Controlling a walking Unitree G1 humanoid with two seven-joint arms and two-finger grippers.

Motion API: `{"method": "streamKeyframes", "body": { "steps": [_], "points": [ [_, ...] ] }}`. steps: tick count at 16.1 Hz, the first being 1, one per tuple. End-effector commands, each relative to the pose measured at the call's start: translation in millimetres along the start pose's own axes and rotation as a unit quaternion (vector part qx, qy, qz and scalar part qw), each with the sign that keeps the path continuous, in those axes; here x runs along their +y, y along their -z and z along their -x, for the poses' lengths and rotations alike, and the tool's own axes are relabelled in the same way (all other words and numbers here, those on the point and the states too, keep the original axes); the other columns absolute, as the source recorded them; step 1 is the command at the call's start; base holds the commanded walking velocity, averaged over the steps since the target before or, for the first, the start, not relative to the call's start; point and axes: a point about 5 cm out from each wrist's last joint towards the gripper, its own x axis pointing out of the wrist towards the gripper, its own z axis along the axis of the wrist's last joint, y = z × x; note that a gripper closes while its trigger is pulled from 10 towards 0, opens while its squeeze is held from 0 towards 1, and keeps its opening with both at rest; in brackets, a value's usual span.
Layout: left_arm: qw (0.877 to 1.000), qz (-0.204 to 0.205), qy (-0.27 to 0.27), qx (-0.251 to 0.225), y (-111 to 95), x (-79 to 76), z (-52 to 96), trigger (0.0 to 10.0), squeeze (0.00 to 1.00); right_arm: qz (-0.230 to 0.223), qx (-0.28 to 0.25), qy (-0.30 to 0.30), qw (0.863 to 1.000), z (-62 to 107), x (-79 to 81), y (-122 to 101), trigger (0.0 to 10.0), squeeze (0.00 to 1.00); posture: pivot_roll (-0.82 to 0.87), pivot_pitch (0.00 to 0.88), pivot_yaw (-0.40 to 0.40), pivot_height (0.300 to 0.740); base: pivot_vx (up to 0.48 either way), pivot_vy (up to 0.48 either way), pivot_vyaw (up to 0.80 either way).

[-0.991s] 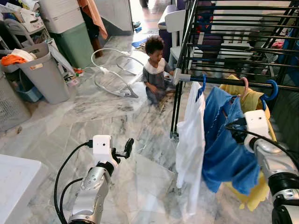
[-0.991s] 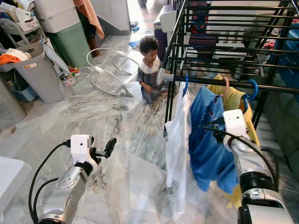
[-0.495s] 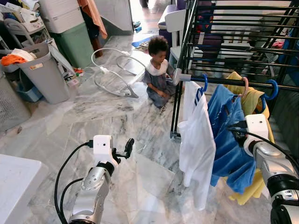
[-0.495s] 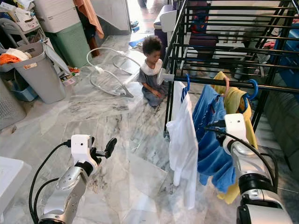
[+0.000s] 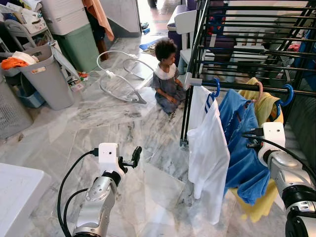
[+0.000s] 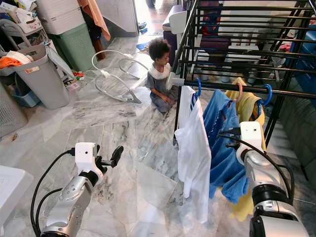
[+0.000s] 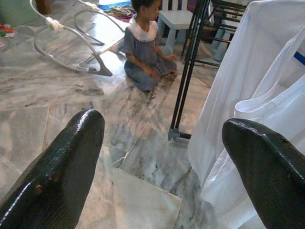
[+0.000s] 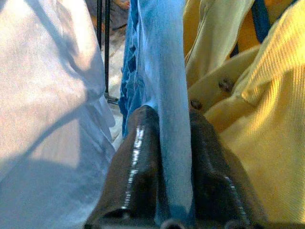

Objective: Hang hanger

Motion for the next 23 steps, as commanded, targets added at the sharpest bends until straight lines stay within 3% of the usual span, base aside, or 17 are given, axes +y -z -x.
{"method": "streamKeyframes", "body": {
  "steps": [1, 7, 11, 14, 17, 23],
  "points": [
    [1.000, -0.010, -0.005, 0.005, -1, 2.8, -0.6, 10.0, 0.00, -0.011, -0.009, -0.003, 1.000, -1.5, 2.5, -5, 0.0, 0.00, -0.16, 0.000, 0.124, 0.740, 0.000, 0.000, 0.00],
    [1.000, -0.012, -0.005, 0.005, 0, 2.7, -0.6, 10.0, 0.00, -0.023, -0.079, 0.002, 0.997, -0.3, 11.2, -25, 0.0, 0.00, -0.16, 0.000, 0.127, 0.740, 0.000, 0.000, 0.00],
    [0.999, -0.018, 0.042, -0.009, -8, -3.0, 1.5, 10.0, 0.00, -0.018, -0.128, 0.009, 0.992, 5.7, 17.5, -36, 0.0, 0.00, -0.18, 0.000, 0.133, 0.740, 0.000, 0.000, 0.00],
    [0.995, -0.078, 0.063, -0.023, -18, 8.8, 12.7, 10.0, 0.00, -0.016, -0.166, 0.019, 0.986, 14.8, 21.4, -44, 0.0, 0.00, -0.16, 0.000, 0.110, 0.740, 0.000, 0.000, 0.00],
    [0.991, -0.112, 0.070, -0.030, -22, 13.5, 22.1, 10.0, 0.00, -0.001, -0.175, 0.016, 0.984, 24.3, 30.8, -39, 0.0, 0.00, -0.14, 0.000, 0.097, 0.740, 0.000, 0.000, 0.00],
    [0.995, -0.070, -0.033, -0.063, -24, 15.2, 35.1, 10.0, 0.00, -0.006, -0.153, 0.014, 0.988, 55.2, 48.9, 3, 0.0, 0.00, -0.14, 0.000, 0.108, 0.740, 0.000, 0.000, 0.00]
  ]
}}
